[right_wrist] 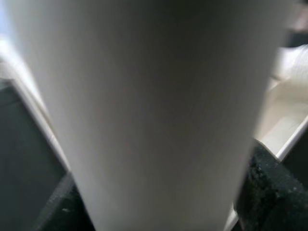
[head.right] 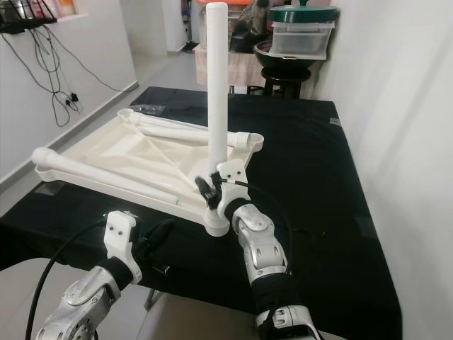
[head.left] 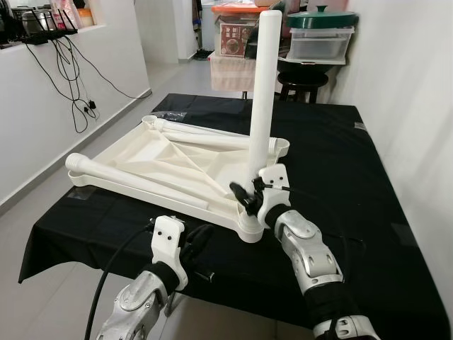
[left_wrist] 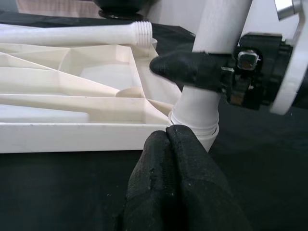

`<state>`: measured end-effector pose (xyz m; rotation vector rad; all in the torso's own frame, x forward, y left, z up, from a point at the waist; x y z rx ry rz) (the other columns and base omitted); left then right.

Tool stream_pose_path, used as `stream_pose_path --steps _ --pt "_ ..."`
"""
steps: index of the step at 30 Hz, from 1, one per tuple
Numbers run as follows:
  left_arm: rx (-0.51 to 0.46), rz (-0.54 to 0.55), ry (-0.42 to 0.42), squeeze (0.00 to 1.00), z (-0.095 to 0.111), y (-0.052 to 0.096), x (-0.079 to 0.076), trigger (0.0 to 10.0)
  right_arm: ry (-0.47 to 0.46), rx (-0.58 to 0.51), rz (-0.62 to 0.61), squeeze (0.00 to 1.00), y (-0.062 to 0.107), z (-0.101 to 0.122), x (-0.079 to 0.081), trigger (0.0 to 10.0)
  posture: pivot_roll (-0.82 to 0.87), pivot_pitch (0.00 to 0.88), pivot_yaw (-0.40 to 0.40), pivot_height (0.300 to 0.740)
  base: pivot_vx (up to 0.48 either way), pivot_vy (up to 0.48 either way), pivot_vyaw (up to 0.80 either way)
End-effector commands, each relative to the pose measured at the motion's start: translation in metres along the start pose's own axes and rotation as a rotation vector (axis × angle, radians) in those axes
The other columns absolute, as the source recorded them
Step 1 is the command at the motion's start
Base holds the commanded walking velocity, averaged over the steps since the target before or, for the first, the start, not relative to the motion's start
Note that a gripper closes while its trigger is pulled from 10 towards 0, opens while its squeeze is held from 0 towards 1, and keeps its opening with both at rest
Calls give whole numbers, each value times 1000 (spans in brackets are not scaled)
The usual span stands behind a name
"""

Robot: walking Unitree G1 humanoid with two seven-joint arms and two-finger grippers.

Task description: Building children table

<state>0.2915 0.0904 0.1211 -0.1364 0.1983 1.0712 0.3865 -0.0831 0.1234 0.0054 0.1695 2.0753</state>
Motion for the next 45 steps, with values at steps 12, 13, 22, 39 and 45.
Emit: stream_pose_path --steps 12,13,22,39,45 --pt "7 2 -2 0 -2 1 -1 10000 87 -97 504 0 2 41 13 10000 33 0 -22 740 0 0 0" --pt "7 2 -2 0 -2 1 -2 10000 98 -91 535 0 2 41 12 10000 39 0 -23 740 0 0 0" --pt "8 1 0 0 -2 5 -4 10000 43 -70 610 0 -1 44 1 4000 52 0 -28 740 0 0 0" --pt "9 3 7 0 -3 4 -5 10000 3 2 455 0 2 8 -10 0 41 0 -37 740 0 0 0" --pt "8 8 6 0 -1 6 1 10000 -25 114 -227 0 19 -32 -24 0 -7 0 -1 740 0 0 0"
Point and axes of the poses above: a point about 5 cm out from each wrist's last joint towards the gripper, its own y axis pointing back from the gripper into the wrist, its own z axis along the axis of the wrist's last joint, x = y × z, the point moved 5 cm from there along -y, pointing out of the wrist towards the gripper, and after that the axes turned 5 degrees about y, right-handed, at the moved point
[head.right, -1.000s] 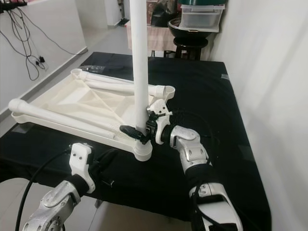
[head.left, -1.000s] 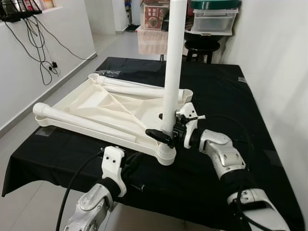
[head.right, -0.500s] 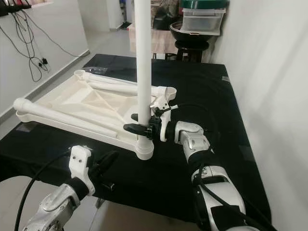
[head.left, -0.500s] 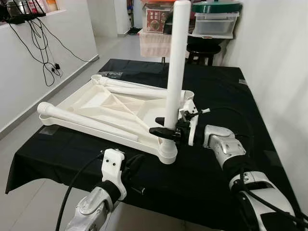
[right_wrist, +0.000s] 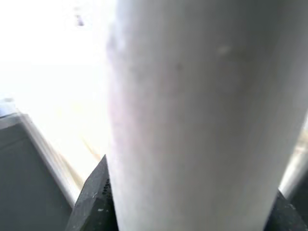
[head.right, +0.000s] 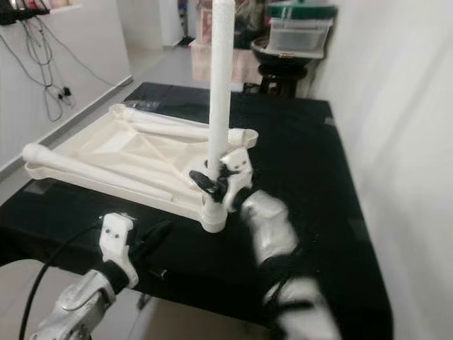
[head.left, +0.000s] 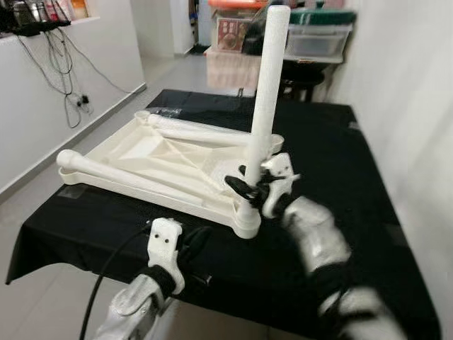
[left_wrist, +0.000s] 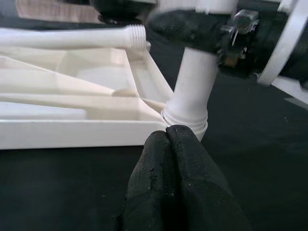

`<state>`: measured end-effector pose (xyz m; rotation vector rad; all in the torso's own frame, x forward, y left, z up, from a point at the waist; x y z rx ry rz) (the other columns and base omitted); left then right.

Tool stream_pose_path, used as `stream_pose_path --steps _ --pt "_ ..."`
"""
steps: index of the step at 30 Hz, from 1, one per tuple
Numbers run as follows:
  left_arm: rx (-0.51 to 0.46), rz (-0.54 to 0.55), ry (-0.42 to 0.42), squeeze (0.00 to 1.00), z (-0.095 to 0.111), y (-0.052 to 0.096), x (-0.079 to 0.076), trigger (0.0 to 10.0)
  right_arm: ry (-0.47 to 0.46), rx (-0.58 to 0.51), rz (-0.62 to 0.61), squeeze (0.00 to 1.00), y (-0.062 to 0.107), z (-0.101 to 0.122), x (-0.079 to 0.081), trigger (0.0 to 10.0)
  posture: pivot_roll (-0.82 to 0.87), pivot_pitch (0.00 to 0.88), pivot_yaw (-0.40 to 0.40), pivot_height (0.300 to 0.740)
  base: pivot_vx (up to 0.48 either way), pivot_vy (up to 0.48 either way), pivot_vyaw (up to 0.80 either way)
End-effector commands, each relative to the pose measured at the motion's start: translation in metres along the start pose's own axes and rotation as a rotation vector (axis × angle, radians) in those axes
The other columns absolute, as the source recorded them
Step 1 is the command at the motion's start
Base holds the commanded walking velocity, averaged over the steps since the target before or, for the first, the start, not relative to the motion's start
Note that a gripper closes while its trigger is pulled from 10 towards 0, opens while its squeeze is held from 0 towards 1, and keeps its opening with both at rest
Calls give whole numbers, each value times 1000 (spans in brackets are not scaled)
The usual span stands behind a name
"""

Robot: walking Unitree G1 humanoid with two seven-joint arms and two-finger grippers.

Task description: Building children table

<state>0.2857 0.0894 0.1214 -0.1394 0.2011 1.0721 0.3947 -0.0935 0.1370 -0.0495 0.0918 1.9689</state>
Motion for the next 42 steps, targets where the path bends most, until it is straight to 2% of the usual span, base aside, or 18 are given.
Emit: stream_pose_path --steps 1,5,9,10,12,13,14,15,18,20,21,22,23,24,25,32,39,42 --pt "9 7 2 0 0 2 5 10000 -11 189 -116 0 22 -43 -13 0 -7 0 -1 740 0 0 0" --pt "15 0 -3 0 -1 -1 6 10000 55 201 -149 0 17 -40 -26 0 20 0 -24 740 0 0 0" --pt "10 11 -8 0 0 -1 7 10000 64 194 -151 0 15 -38 -25 0 17 0 -21 740 0 0 0" --pt "8 14 -8 0 0 -1 8 10000 61 178 -99 0 12 -36 -18 10000 18 0 -17 740 0 0 0" --pt "8 16 -8 0 0 -2 8 10000 58 167 -60 0 10 -34 -13 10000 18 0 -17 740 0 0 0" --pt "10 13 -8 0 -1 -2 8 10000 53 130 9 224 8 -27 -5 10000 12 0 -4 740 0 0 0" --pt "12 9 -7 0 -1 -2 8 10000 53 112 28 224 9 -22 0 10000 12 0 -4 740 0 0 0" --pt "14 6 -7 0 -1 -2 7 10000 42 67 117 1000 9 -12 12 10000 12 0 -1 740 0 0 0" --pt "14 6 -7 0 -1 -2 7 10000 42 67 117 1000 9 -12 12 10000 12 0 -1 740 0 0 0" --pt "15 3 -6 0 -1 -2 6 10000 2 -15 313 1000 9 6 22 10000 24 0 -5 740 0 0 0" --pt "15 3 -6 0 -1 -2 6 10000 2 -15 313 1000 9 6 22 10000 24 0 -5 740 0 0 0" --pt "14 2 -6 0 -1 -2 5 10000 0 -35 396 859 11 11 23 10000 33 0 -9 740 0 0 0" --pt "13 3 -6 0 -1 -2 5 10000 14 -38 448 212 11 11 21 10000 33 0 -9 740 0 0 0" --pt "13 3 -6 0 -1 -2 5 10000 14 -38 448 212 11 11 21 10000 33 0 -9 740 0 0 0" --pt "11 4 -6 0 0 -1 5 10000 17 -23 481 0 11 8 18 10000 43 0 -13 740 0 0 0" --pt "3 -1 -5 0 5 13 -3 10000 22 -15 628 0 11 9 16 10000 85 0 9 740 0 0 0" --pt "-10 -27 18 0 13 45 -21 10000 10 -101 782 0 5 44 19 10000 165 93 34 740 0 0 0" --pt "-10 -32 24 0 14 49 -24 10000 16 -108 810 0 6 46 19 10000 170 99 35 740 0 0 0"
Point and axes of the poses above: a point about 5 cm out from each wrist's last joint towards the gripper, its own y axis pointing back from the gripper into the wrist, its own z axis along the axis of the wrist's last joint, x = y × z, the point moved 5 cm from there along -y, pointing out of the wrist towards the gripper, and after that the axes turned 5 degrees about y, right-handed, at the moved point
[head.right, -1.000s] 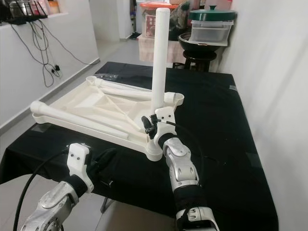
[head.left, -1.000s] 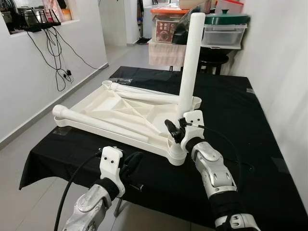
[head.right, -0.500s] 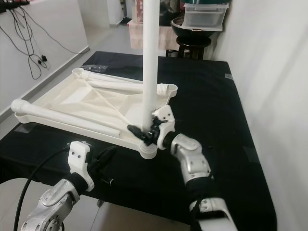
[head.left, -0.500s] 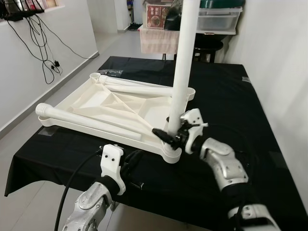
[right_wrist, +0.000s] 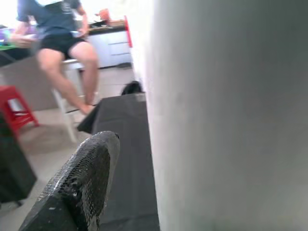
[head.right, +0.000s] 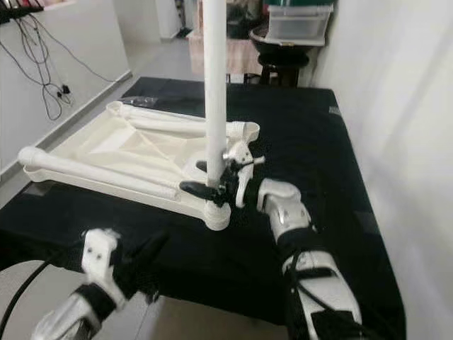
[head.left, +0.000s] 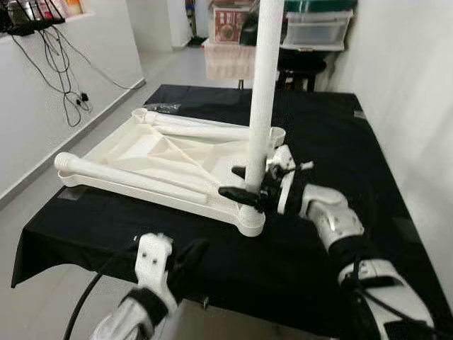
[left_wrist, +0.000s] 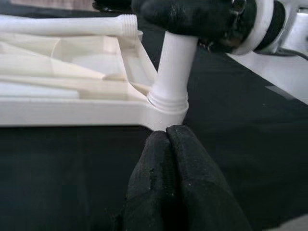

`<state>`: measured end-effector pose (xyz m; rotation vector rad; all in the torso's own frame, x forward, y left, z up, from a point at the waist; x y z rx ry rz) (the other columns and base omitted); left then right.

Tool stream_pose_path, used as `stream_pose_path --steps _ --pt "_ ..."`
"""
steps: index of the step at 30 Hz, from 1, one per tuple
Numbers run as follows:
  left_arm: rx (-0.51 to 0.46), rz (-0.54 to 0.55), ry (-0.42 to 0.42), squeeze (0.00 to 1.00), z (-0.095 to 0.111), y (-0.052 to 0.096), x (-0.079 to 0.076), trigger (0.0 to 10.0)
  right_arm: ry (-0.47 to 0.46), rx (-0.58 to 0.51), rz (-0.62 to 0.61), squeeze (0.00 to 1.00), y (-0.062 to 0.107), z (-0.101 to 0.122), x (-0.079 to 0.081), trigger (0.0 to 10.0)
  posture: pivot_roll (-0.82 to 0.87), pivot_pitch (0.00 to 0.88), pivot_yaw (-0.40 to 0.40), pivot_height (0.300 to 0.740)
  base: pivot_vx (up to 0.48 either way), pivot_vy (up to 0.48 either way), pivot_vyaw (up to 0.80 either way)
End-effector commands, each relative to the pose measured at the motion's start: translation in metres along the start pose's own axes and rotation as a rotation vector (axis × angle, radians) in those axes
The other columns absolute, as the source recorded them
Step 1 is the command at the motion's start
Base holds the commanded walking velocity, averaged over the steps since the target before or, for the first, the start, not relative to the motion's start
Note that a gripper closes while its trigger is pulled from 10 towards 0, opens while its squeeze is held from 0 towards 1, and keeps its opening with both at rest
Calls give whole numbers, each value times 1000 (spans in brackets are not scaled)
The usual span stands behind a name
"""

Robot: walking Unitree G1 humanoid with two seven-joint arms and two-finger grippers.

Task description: Building children table

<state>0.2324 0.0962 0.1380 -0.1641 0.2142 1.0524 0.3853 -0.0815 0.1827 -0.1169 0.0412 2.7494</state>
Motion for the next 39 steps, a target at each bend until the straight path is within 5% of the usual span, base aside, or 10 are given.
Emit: stream_pose_path --steps 1,17,18,19,20,34,36,39 --pt "12 -18 12 0 4 11 -8 10000 9 -26 93 0 -5 5 8 10000 195 142 48 740 0 0 0" --pt "49 -19 35 0 11 39 -25 10000 70 -45 174 0 -11 29 5 10000 249 220 68 740 0 0 0" --pt "51 -19 36 0 11 41 -27 10000 74 -44 190 0 -11 30 6 6275 255 225 68 740 0 0 0" --pt "51 -19 36 0 11 41 -27 10000 74 -44 190 0 -11 30 6 6275 255 225 68 740 0 0 0" --pt "53 -18 37 0 12 43 -29 10000 83 -37 216 0 -11 33 7 0 256 229 65 740 0 0 0" --pt "60 -24 53 0 9 37 -33 10000 150 -39 307 0 -1 47 9 0 202 186 39 740 0 0 0" --pt "52 -13 55 0 4 26 -28 10000 159 28 172 0 3 29 10 0 131 136 4 740 0 0 0" --pt "49 -11 55 0 4 24 -27 10000 157 52 135 0 2 21 14 0 131 136 4 740 0 0 0"
Point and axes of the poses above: a point about 5 cm out from each wrist's last joint towards the gripper, its own y axis pointing back from the gripper into the wrist, its own z axis along the axis of the wrist's last joint, x = y × z, the point moved 5 cm from there along -y, pointing out of the wrist towards the gripper, and after that the axes turned 5 degrees about y, right-handed, at the moved point
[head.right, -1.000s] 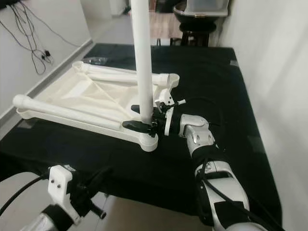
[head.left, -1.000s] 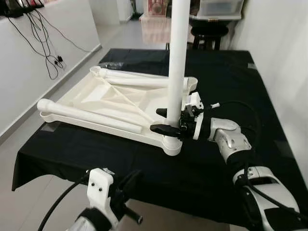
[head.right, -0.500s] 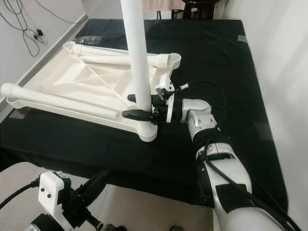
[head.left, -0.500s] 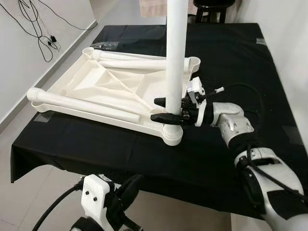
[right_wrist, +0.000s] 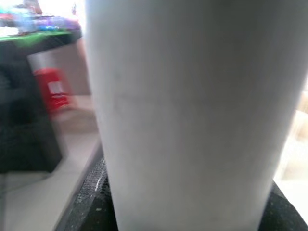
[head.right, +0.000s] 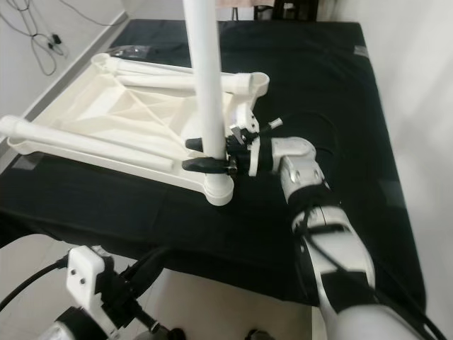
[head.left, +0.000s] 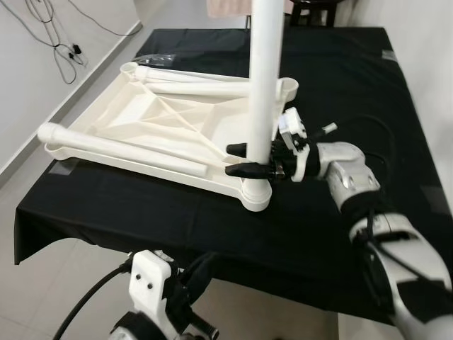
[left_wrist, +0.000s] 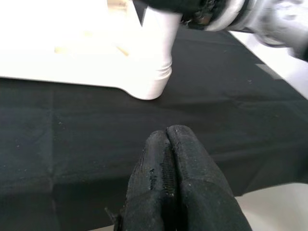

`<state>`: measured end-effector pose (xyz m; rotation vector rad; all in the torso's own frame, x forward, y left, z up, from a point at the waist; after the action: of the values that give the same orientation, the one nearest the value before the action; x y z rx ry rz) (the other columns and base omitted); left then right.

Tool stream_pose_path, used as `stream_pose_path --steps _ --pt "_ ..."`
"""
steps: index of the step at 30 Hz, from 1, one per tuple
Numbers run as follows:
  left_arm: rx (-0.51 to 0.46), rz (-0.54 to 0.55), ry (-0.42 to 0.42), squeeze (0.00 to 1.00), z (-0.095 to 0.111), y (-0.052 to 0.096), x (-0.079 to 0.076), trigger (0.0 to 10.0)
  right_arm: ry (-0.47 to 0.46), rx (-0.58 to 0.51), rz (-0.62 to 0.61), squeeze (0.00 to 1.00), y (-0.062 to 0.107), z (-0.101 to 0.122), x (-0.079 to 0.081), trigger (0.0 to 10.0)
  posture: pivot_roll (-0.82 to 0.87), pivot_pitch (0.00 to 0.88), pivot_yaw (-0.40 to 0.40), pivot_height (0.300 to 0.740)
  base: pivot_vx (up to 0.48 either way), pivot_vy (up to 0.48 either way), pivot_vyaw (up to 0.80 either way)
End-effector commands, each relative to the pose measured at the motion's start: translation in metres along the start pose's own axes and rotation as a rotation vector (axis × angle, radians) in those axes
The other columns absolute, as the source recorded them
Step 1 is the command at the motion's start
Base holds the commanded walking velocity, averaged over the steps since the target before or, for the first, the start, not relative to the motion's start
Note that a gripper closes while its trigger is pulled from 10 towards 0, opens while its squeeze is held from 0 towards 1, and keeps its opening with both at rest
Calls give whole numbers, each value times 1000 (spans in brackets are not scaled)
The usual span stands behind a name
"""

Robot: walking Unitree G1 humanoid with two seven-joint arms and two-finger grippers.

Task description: Building children table

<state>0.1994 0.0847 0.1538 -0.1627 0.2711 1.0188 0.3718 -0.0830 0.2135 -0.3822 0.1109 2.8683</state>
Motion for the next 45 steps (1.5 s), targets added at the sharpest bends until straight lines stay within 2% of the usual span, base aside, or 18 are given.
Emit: stream_pose_path --steps 1,2,3,4,7,9,10,13,16,19,26,30,34,37,42,43,44,45 --pt "13 19 6 0 -6 -3 5 10000 -87 108 -60 0 -13 -29 27 0 108 115 -8 740 0 0 0" --pt "13 19 6 0 -6 -3 5 10000 -87 108 -60 0 -13 -29 27 0 108 115 -8 740 0 0 0" --pt "10 22 1 0 -7 -9 10 10000 -183 218 -198 0 -21 -57 59 0 97 106 -9 740 0 0 0" --pt "8 23 -1 0 -8 -12 13 10000 -184 294 -347 0 -18 -70 69 0 64 82 -2 740 0 0 0" --pt "8 23 -1 0 -8 -12 13 10000 -184 294 -347 0 -18 -70 69 0 64 82 -2 740 0 0 0" --pt "9 28 -5 0 -8 -17 19 10000 -186 349 -529 0 -9 -78 73 0 38 62 10 740 0 0 0" --pt "7 33 -8 0 -9 -21 23 10000 -204 373 -659 0 2 -84 67 0 30 48 12 740 0 0 0" --pt "8 39 -13 0 -10 -27 30 10000 -212 402 -859 0 23 -95 51 0 30 29 17 740 0 0 0" --pt "8 39 -13 0 -10 -27 30 10000 -212 402 -859 0 23 -95 51 0 30 29 17 740 0 0 0" --pt "10 51 -30 0 -10 -34 41 10000 -197 403 -1075 0 40 -101 22 0 45 0 18 740 0 0 0" --pt "9 62 -41 0 -11 -38 47 10000 -190 421 -1206 0 56 -98 12 0 55 0 17 740 0 0 0" --pt "6 64 -42 0 -10 -40 51 10000 -171 486 -1338 0 83 -97 11 0 51 0 16 740 0 0 0" --pt "4 63 -42 0 -10 -41 52 10000 -165 503 -1374 0 90 -97 10 0 51 0 16 740 0 0 0" --pt "0 62 -42 0 -10 -42 53 10000 -146 546 -1511 0 115 -98 8 0 55 0 10 740 0 0 0" --pt "-3 59 -41 0 -11 -42 54 10000 -168 537 -1506 0 106 -99 13 0 51 0 9 740 0 0 0" --pt "-4 58 -40 0 -11 -42 54 10000 -173 529 -1472 0 98 -99 14 1882 53 0 8 740 0 0 0" --pt "-5 58 -40 0 -11 -43 54 10000 -187 516 -1429 780 89 -98 15 10000 55 0 8 740 0 0 0" --pt "-5 58 -40 0 -11 -43 54 10000 -187 516 -1429 780 89 -98 15 10000 55 0 8 740 0 0 0"
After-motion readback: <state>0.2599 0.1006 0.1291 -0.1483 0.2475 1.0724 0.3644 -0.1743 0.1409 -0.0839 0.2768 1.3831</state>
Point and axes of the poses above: a point about 5 cm out from each wrist's last joint towards the gripper, its own y axis pointing back from the gripper into the wrist, its own z axis along the axis of the wrist's last joint, x = y × z, the point moved 5 cm from there along -y, pointing out of the wrist towards the gripper, and after that the axes turned 5 degrees about y, right-handed, at the moved point
